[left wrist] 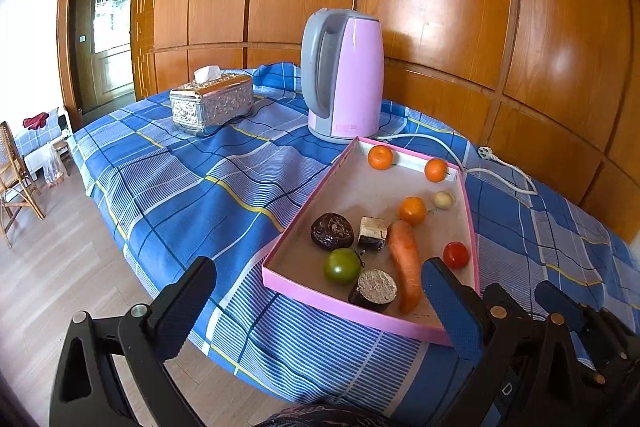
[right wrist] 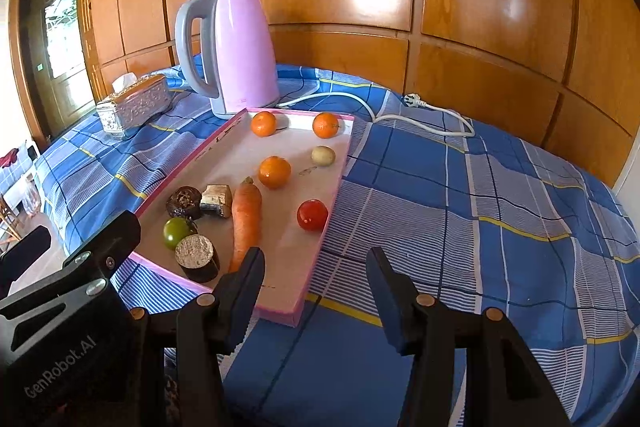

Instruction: Organize fruits

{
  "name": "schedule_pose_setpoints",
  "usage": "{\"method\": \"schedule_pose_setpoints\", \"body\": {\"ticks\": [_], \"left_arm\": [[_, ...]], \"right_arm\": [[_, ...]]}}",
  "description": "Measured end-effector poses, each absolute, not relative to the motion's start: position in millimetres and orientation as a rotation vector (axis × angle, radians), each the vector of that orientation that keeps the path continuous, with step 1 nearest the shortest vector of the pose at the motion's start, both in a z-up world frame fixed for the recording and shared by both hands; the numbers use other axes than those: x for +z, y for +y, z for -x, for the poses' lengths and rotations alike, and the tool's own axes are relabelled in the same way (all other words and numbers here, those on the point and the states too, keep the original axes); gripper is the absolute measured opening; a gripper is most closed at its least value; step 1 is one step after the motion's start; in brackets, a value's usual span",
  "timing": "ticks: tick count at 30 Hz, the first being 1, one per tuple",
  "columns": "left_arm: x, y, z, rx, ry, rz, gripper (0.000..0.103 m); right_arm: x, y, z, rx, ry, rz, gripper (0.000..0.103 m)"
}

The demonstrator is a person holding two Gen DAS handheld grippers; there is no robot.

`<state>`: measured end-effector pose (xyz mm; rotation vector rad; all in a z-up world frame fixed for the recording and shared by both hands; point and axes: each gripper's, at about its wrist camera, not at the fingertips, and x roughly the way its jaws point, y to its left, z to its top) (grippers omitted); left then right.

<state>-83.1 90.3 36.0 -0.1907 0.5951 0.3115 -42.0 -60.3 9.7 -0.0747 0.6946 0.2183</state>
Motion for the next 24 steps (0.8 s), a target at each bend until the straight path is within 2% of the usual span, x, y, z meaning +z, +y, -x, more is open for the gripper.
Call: {"method": "schedule_pose_setpoints", "body": {"ticks": [24], "left_arm": [[36.2, 90.0, 83.8, 0.311, 0.595, 0.193, 0.103]], "right_arm": [[12.1, -58.3, 42.3, 0.219, 0.693, 0.076, 0.054]]}}
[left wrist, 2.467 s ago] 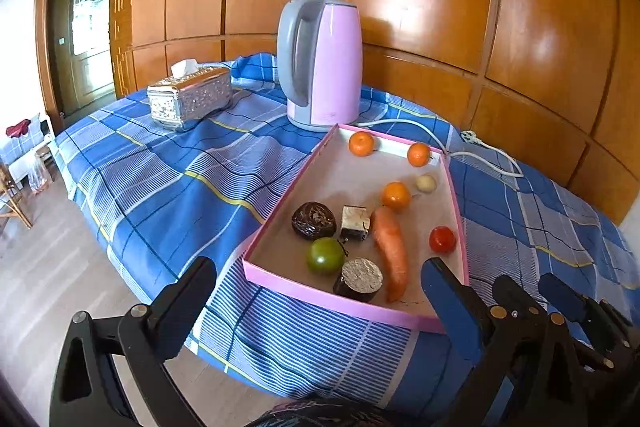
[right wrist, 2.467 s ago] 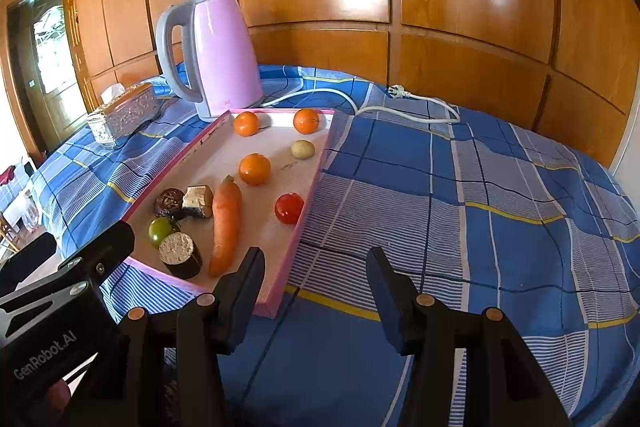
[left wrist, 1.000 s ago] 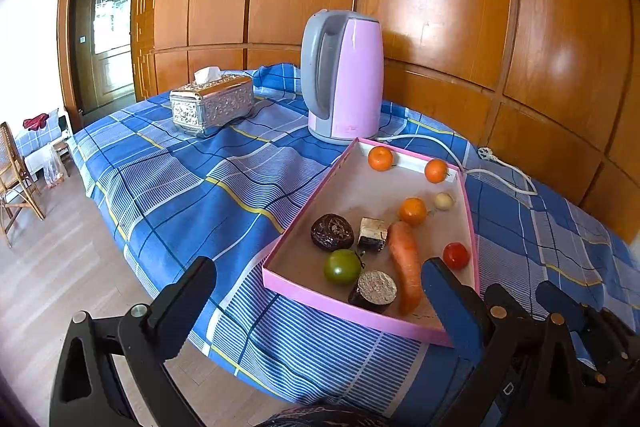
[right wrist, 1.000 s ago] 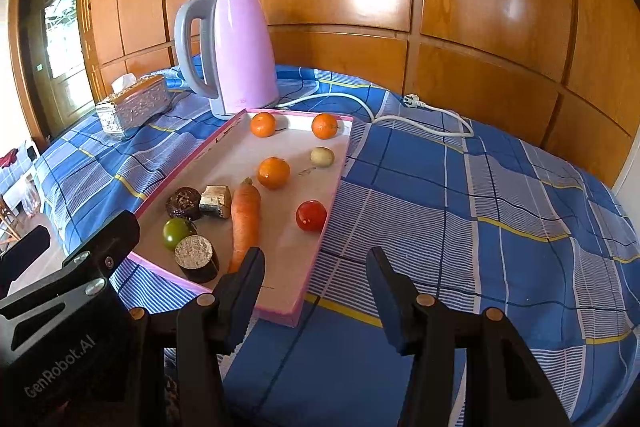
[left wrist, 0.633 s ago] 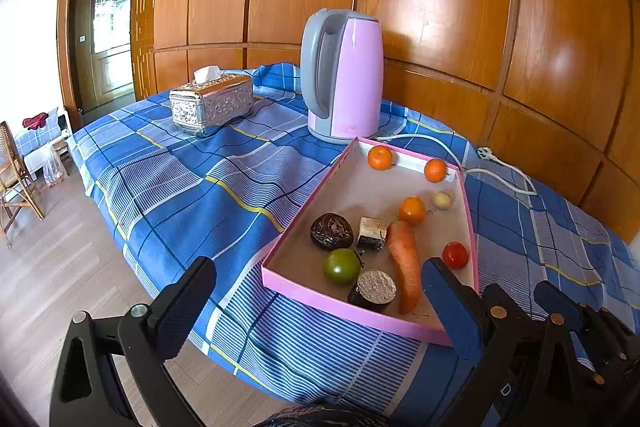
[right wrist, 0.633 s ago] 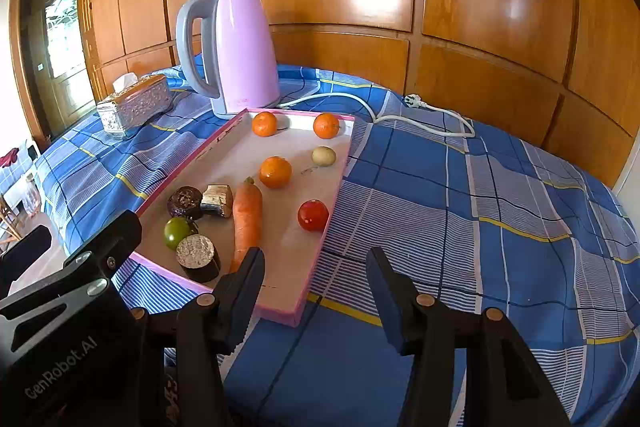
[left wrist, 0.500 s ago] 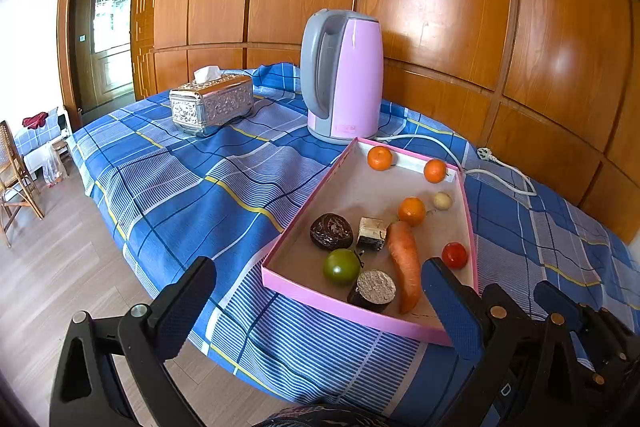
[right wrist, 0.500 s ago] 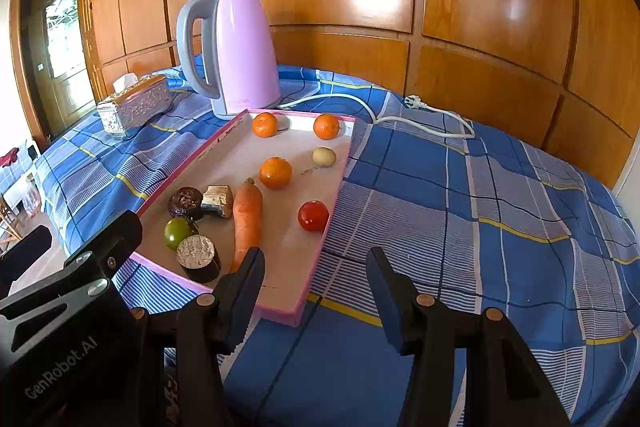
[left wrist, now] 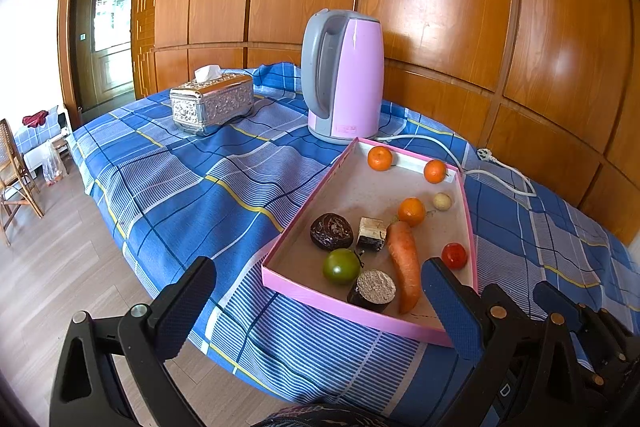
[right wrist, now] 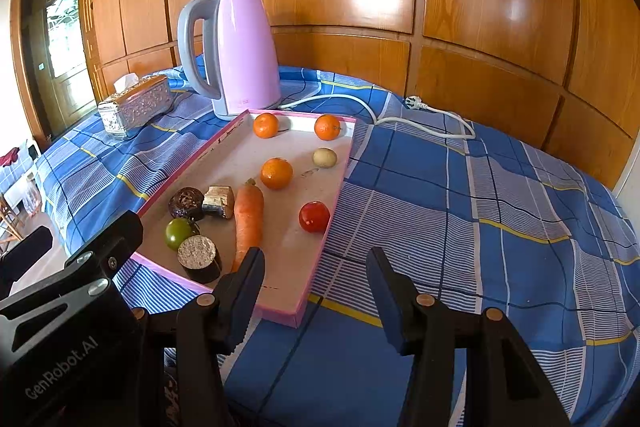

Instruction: Organize fruits

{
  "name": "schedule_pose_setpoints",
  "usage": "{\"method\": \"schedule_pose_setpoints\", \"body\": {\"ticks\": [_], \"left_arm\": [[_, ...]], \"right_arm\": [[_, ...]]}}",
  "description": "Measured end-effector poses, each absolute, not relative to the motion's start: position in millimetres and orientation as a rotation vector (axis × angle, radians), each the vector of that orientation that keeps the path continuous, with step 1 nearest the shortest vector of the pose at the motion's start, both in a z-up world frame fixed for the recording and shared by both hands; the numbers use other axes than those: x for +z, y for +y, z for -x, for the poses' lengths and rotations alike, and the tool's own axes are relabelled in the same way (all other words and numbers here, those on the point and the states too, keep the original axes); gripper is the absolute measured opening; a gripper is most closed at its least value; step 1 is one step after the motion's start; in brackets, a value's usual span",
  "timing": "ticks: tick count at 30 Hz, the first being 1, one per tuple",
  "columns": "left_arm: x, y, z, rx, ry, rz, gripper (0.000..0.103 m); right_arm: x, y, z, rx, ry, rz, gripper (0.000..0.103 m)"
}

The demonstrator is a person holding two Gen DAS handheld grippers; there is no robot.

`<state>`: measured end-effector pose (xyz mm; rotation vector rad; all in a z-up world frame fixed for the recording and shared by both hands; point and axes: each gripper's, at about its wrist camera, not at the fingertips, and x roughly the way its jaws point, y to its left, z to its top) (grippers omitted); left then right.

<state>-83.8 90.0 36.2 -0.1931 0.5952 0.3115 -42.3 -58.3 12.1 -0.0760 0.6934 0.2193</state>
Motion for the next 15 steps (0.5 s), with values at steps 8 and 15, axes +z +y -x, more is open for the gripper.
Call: {"method": "schedule_pose_setpoints", "body": {"ticks": [8, 15], "left_arm": [[36.9, 87.2, 83.8, 0.316, 0.598, 0.184, 0.103], [36.4, 85.1, 84.3, 0.304, 0.59, 0.171, 0.098]], "right_arm": [[11.8, -57.8, 42.6, 0.219, 0.695, 0.077, 0.054], [8.6, -61.9, 41.8, 0.226, 0.699, 0.069, 0.054]]}}
